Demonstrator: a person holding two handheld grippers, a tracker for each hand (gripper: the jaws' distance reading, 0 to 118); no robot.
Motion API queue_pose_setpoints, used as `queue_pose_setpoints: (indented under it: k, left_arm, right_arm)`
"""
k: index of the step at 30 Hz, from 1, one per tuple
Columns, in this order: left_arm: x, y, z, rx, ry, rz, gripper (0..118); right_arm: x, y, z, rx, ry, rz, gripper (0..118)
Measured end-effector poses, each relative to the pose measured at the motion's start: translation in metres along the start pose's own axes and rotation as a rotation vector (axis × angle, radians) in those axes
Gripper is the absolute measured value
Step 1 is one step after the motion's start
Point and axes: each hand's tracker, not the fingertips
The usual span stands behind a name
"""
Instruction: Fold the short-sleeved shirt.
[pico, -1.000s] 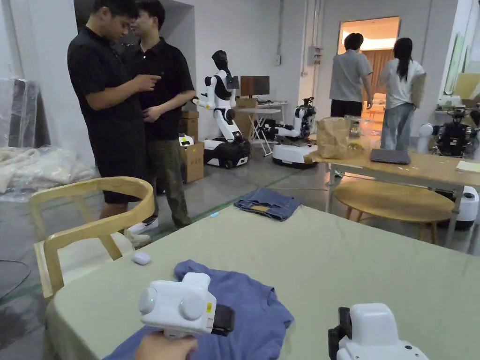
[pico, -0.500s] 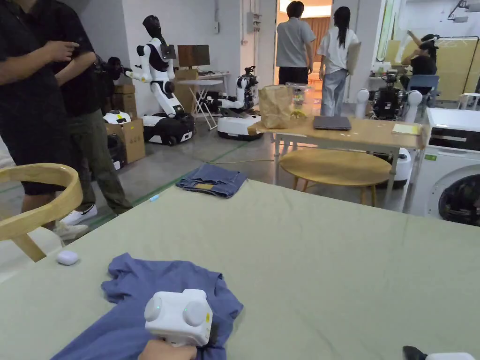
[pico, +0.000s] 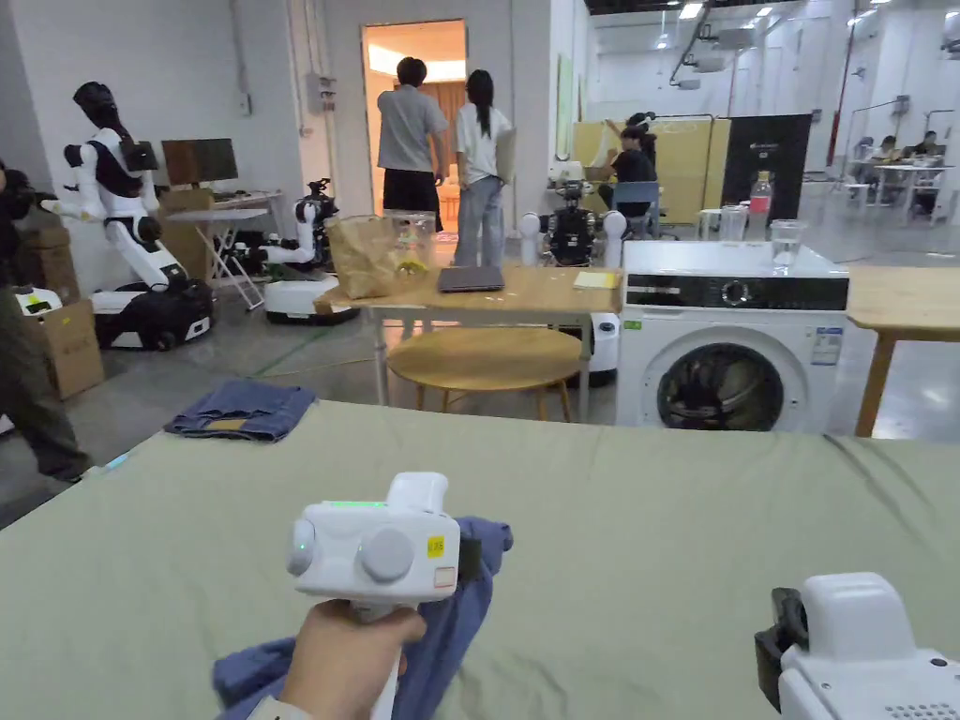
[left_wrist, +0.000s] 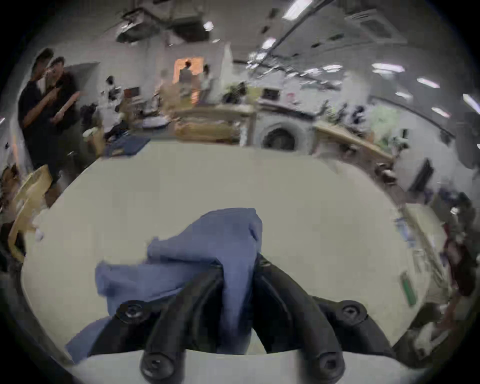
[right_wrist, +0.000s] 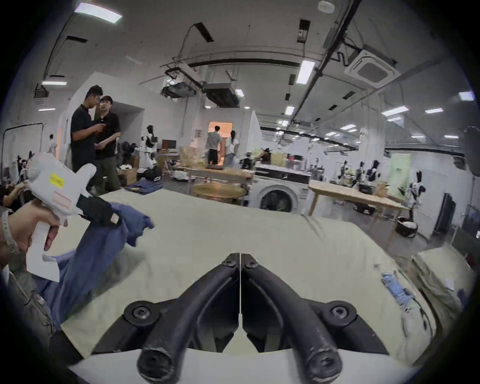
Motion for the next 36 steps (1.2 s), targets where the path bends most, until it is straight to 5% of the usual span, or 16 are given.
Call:
queue_pose_setpoints:
  k: [6,14,15,17,18,19,25,30,33,34,35,36]
  left_arm:
    - [0.138,-0.002,-0.059,-0.061,-0.240,-0.110,7]
    - [0.211,-0.114,-0.199,-0.364,-0.138,-0.185,7]
    - [0.209,-0.123,-0.207,-0.374,-0.139,-0.172,10]
    - [0.207,-0.133,-0.208,-0.369,-0.128,-0.162,60]
    - [0.204,-0.133,-0.203,-0.366,-0.125,-0.154,87]
    - [0.197,-0.127,-0.191,-0.351,-0.127,-0.158,97]
    - [0.126,-0.094,-0.024,0.030,-0.056,-0.214,97]
    - [0.039,-0.135,0.088,0.149,0.212,-0.197,97]
    - [-0.003,-0.159,0.108,0.100,0.316,-0.161,97]
    - [-0.012,-0.164,0.111,0.067,0.331,-0.139,85]
    - [-0.021,-0.167,0.112,0.058,0.350,-0.113,52]
    - [-0.029,-0.169,0.107,0.027,0.377,-0.091,6]
  right_arm:
    - [0.071,-0.005,0.025,-0.009,-0.137,-0.043,0]
    - [0.130,-0.042,0.037,-0.090,-0.241,-0.048,0]
    - [0.134,-0.046,0.037,-0.099,-0.232,-0.054,0]
    - [0.140,-0.051,0.037,-0.111,-0.216,-0.069,0]
    - [0.142,-0.053,0.036,-0.117,-0.205,-0.074,0]
    - [0.143,-0.053,0.036,-0.120,-0.184,-0.072,0]
    - [0.124,-0.053,0.024,-0.107,-0.118,-0.067,0]
    - [0.091,-0.068,0.010,-0.079,-0.024,-0.106,0]
    - [0.075,-0.073,0.004,-0.099,-0.008,-0.140,0]
    - [0.071,-0.074,0.004,-0.106,0.028,-0.158,0]
    - [0.067,-0.075,0.005,-0.106,0.029,-0.155,0]
    - [0.062,-0.077,0.005,-0.105,0.026,-0.143,0]
